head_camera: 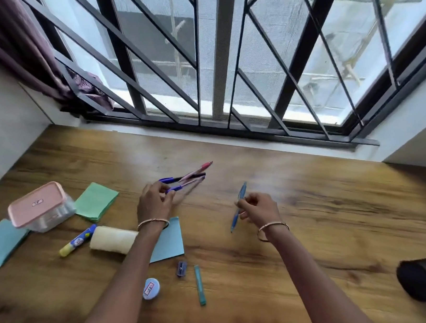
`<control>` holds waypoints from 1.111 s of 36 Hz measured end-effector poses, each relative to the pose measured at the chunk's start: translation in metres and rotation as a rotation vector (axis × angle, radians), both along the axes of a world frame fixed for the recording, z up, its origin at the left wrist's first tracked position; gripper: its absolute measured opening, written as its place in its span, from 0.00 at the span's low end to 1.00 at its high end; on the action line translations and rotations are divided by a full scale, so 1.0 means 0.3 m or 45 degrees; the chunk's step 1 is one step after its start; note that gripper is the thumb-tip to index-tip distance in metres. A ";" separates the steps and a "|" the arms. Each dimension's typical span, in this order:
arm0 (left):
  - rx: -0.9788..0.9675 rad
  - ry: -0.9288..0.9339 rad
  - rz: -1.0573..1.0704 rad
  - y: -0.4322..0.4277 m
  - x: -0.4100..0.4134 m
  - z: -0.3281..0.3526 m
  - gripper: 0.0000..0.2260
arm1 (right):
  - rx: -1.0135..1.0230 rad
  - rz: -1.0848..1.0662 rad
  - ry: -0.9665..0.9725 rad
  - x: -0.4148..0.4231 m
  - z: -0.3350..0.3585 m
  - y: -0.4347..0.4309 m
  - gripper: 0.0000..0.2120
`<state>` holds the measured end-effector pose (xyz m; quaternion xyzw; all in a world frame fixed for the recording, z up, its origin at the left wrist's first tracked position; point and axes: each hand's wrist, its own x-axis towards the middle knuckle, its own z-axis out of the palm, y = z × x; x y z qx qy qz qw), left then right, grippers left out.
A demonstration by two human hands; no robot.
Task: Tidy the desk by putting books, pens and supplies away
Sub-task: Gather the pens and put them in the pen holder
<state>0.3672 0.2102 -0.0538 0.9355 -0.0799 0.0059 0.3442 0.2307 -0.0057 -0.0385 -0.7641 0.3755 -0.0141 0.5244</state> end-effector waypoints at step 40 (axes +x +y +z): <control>-1.012 0.356 -0.847 -1.074 -1.112 0.365 0.07 | -0.310 -0.912 -0.604 -1.258 0.272 -0.754 0.05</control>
